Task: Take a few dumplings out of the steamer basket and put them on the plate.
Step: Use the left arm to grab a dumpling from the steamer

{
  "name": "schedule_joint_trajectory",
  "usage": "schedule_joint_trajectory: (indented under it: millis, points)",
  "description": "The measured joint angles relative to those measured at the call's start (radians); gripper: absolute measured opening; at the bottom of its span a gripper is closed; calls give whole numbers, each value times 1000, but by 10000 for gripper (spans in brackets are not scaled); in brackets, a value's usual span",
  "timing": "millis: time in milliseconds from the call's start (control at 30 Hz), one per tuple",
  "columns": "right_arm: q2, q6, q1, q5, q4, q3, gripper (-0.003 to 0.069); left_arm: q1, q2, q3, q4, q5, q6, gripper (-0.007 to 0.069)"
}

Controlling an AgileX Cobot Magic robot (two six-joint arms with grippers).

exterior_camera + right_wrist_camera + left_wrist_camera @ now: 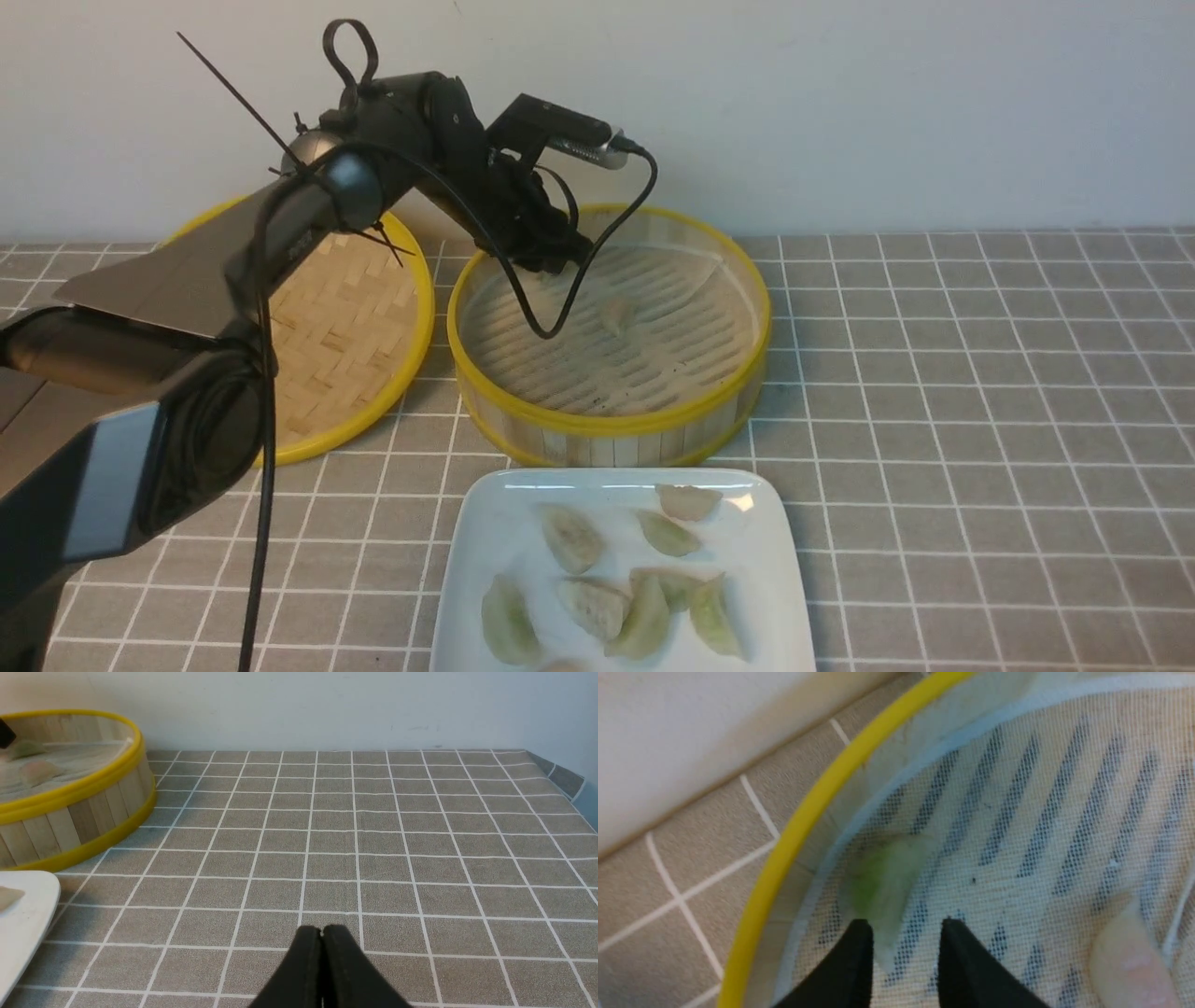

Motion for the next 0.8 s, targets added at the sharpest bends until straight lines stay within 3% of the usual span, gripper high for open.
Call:
schedule_joint_trajectory:
  millis: [200,667,800]
  points:
    - [0,0,0,0,0,0,-15,0,4,0,9,-45,0,251]
    - [0,0,0,0,0,0,-15,-21,54,0,17,-124,38,248]
    - [0,0,0,0,0,0,-15,-28,67,-3,15,-133,44,209]
